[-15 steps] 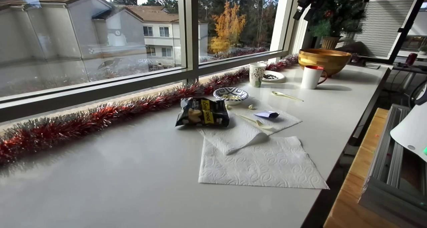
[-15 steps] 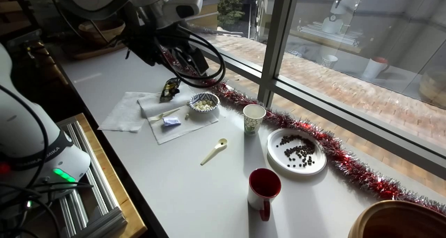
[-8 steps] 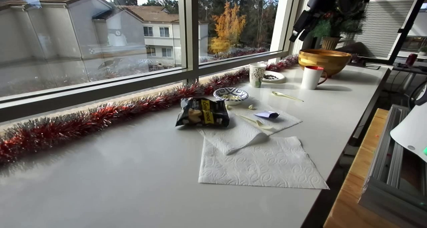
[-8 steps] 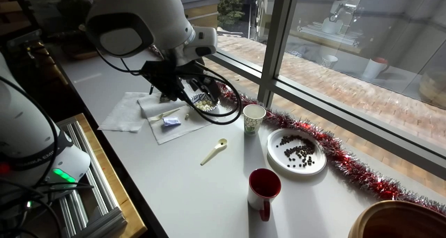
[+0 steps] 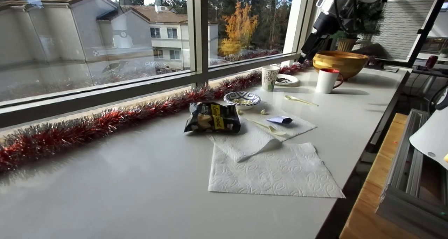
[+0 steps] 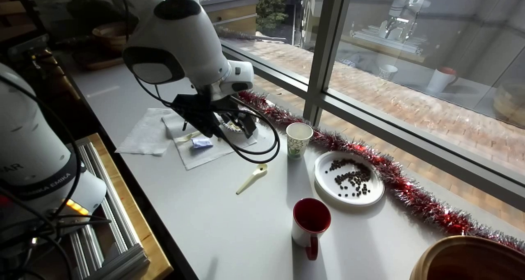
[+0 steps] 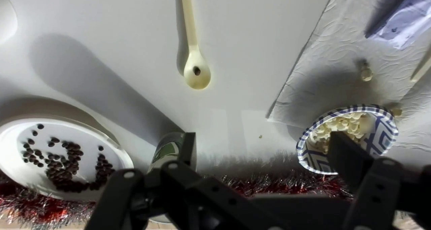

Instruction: Use the spoon to scoop some the contents of the white plate and put them in the white mug

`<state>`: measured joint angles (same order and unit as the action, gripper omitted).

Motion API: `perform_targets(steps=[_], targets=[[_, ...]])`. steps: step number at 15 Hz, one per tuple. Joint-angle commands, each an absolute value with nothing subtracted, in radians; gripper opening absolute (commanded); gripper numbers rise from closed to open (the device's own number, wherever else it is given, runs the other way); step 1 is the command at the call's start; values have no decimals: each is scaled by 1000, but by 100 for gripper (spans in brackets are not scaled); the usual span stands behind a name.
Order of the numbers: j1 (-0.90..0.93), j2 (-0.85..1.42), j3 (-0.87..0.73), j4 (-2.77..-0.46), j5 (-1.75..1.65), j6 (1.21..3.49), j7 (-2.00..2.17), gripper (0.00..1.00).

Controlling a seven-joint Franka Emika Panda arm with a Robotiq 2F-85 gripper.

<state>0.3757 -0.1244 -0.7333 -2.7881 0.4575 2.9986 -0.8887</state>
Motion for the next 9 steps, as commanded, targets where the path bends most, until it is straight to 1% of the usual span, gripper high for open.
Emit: perform_targets(steps=[1, 3, 4, 9], targets=[[438, -54, -781, -2787, 690, 3037, -1074, 100], [447, -31, -789, -2786, 835, 3063, -1206, 100], [421, -60, -772, -2785, 721, 3026, -1097, 100], [421, -49, -772, -2779, 737, 3029, -1112, 100]])
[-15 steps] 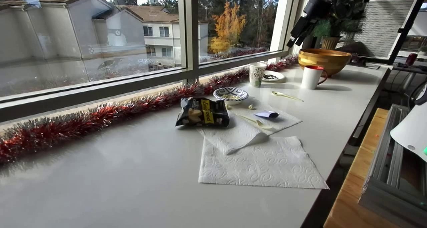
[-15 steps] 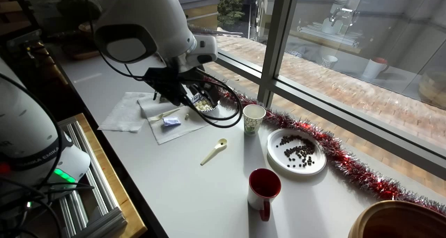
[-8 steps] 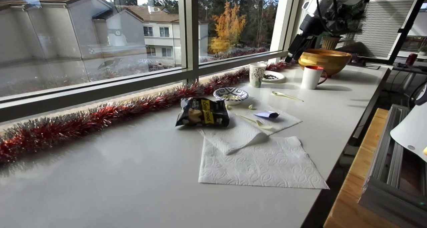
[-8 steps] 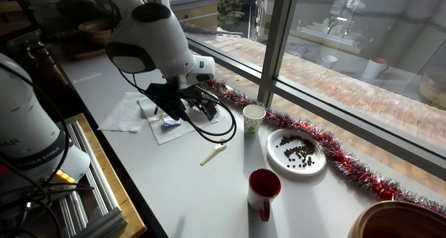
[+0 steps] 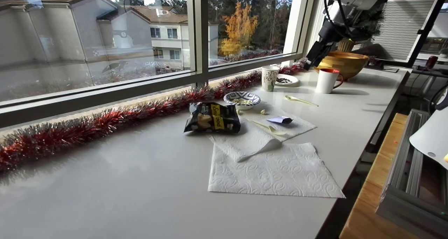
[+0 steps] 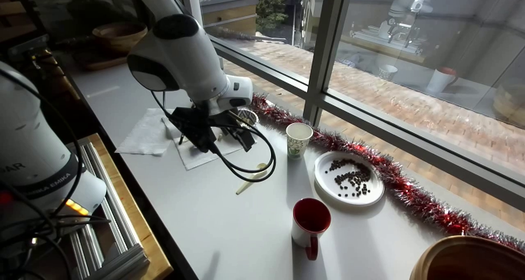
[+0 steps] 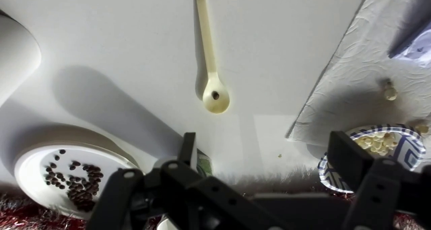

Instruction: Use the spoon to scoop some the contents of the white plate and put them in the white mug

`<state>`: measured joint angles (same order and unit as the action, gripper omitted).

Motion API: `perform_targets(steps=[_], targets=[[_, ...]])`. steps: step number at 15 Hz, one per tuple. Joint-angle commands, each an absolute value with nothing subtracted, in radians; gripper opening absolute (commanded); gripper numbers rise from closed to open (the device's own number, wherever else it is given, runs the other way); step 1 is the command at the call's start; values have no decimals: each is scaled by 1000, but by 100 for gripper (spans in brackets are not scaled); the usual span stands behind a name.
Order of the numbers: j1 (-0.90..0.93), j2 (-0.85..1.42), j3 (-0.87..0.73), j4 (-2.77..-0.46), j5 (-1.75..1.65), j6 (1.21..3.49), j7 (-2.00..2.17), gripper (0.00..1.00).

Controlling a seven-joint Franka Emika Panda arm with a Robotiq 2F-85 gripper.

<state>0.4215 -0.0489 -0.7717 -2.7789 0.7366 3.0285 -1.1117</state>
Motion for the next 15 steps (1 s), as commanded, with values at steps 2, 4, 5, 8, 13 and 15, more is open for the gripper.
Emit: perform_targets(steps=[2, 4, 5, 8, 13, 15], targets=[[422, -49, -772, -2778, 737, 3028, -1112, 100], [435, -19, -769, -2778, 758, 3045, -1144, 100], [440, -10, -772, -2778, 773, 3034, -1165, 100], [450, 39, -763, -2778, 828, 3045, -1233, 100], [434, 65, -712, -2778, 998, 3064, -1387, 100], [424, 73, -688, -2776, 1085, 3081, -1466, 100]])
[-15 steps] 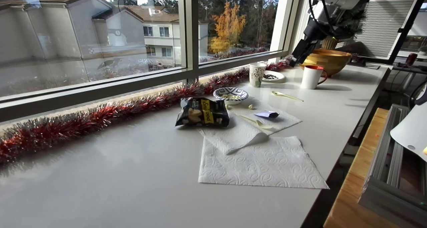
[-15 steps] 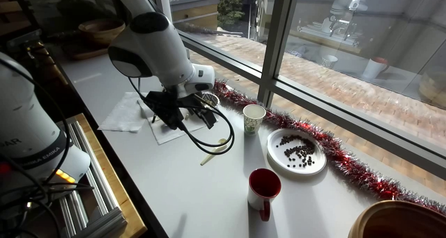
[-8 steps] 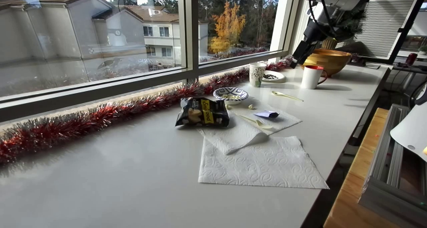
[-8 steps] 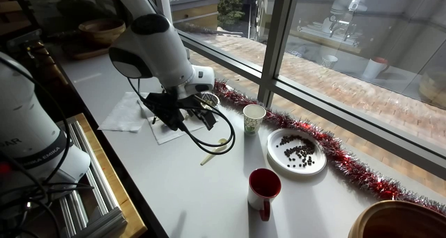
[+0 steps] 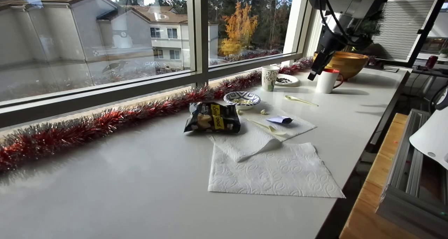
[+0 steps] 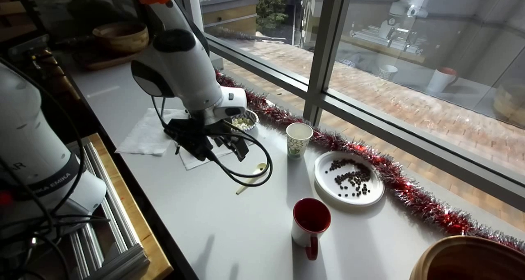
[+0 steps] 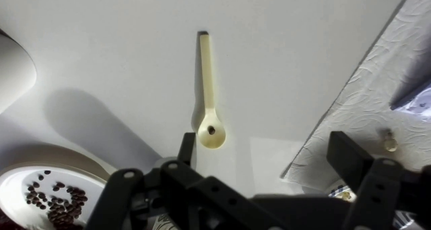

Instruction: Use the spoon to scoop some the contents of the white plate and put them in the white mug

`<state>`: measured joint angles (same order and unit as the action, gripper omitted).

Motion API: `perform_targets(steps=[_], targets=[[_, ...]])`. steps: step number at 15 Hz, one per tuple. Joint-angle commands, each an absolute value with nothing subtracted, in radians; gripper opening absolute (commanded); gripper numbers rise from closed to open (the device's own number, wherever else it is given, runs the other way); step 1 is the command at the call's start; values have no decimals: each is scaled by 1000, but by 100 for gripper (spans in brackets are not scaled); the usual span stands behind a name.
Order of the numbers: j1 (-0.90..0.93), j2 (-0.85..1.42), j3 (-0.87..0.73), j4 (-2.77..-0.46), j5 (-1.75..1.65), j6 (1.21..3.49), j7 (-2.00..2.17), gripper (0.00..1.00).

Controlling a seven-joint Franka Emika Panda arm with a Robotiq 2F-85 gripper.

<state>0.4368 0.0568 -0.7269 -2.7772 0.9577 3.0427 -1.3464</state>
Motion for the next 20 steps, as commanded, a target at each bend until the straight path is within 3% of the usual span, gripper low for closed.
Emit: perform_targets(steps=[1, 8, 14, 20], targets=[[416, 77, -678, -2768, 1133, 3085, -1511, 100], [350, 213, -649, -2639, 1538, 2999, -1907, 100], [294, 482, -640, -2508, 1956, 2794, -2275, 100], [279, 613, -650, -2460, 2062, 2734, -2298, 100]])
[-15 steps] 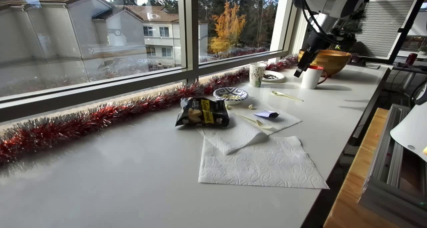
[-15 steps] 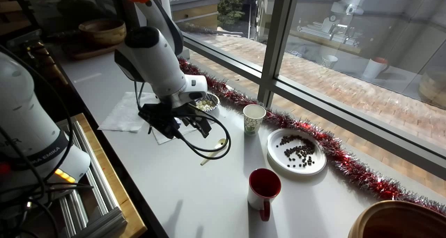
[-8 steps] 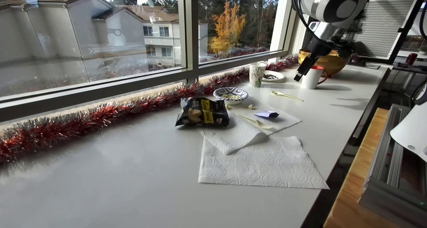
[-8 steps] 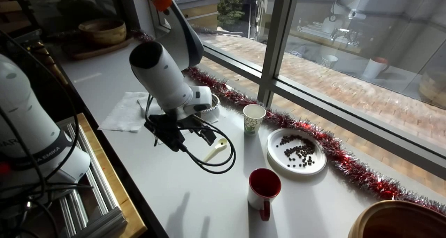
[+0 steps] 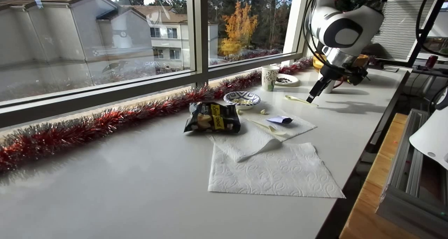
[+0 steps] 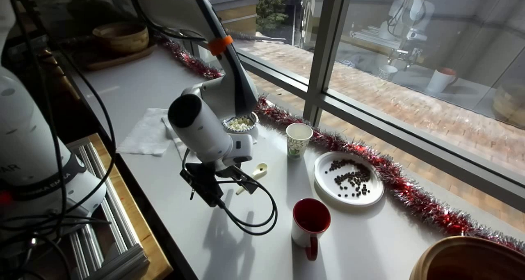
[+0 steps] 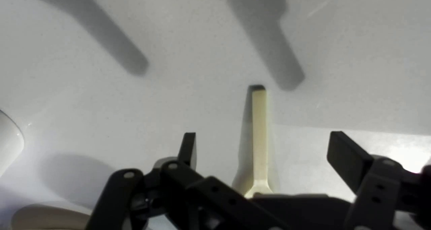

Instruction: Use the spoon to scoop some the contents of the white plate and put them in the white mug

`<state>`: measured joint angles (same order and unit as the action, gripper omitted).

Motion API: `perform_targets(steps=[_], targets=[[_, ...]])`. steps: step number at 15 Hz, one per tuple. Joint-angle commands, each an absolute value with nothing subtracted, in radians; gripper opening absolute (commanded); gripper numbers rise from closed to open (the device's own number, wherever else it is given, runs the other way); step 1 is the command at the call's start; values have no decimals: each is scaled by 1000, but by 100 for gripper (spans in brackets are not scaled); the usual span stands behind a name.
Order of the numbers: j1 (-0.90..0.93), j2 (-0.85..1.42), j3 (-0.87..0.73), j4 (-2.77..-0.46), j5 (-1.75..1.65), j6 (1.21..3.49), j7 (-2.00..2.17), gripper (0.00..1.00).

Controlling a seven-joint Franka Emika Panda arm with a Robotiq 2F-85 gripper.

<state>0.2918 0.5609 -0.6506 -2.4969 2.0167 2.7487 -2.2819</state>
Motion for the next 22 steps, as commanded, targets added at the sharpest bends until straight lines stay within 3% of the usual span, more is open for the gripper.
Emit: perform_targets(steps=[1, 13, 14, 22], targets=[[278, 613, -652, -2458, 2059, 2727, -2295, 100], [75, 586, -494, -2396, 2091, 2650, -2427, 100], [61, 584, -484, -2394, 2088, 2647, -2437, 78], [14, 547, -448, -2406, 2104, 2636, -2525, 24]])
